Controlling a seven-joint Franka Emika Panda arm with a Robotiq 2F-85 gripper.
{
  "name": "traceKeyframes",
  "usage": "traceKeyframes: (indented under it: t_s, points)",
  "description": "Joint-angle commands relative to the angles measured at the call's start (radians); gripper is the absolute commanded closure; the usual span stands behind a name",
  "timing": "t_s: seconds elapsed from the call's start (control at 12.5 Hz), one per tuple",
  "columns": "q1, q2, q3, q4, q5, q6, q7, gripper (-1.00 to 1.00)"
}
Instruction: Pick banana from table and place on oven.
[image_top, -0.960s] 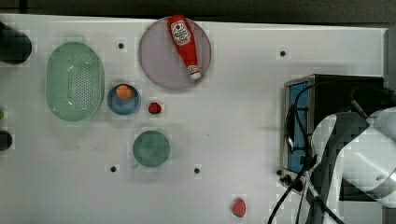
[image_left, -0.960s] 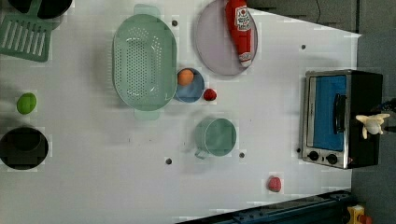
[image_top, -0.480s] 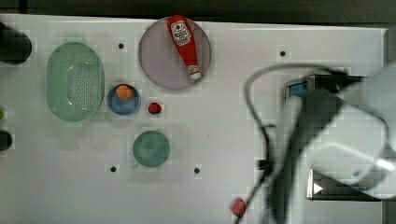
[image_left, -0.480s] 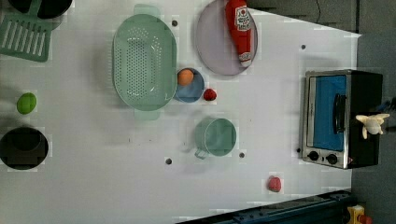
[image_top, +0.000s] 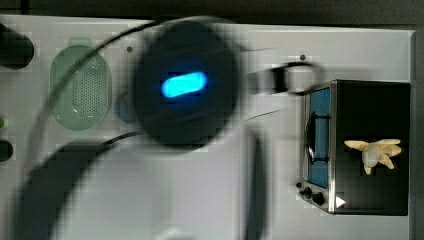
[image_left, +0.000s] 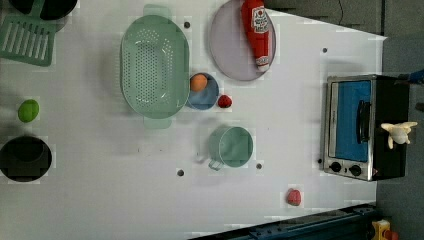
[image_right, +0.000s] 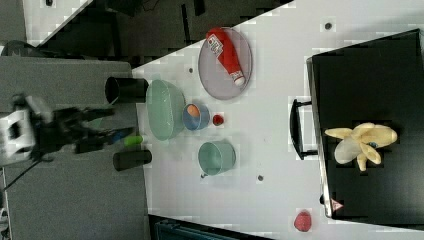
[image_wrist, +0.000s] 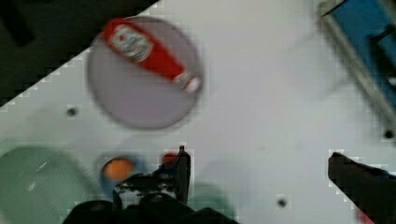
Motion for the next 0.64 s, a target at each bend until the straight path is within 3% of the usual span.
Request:
traceKeyframes:
  t_s: [0.08, 0.64]
  points:
    - [-0.044, -0.007, -0.024, -0.013, 0.001, -0.104, 0.157, -1.00]
    - [-0.044, 0.006, -0.024, -0.014, 0.001, -0.105, 0.157, -1.00]
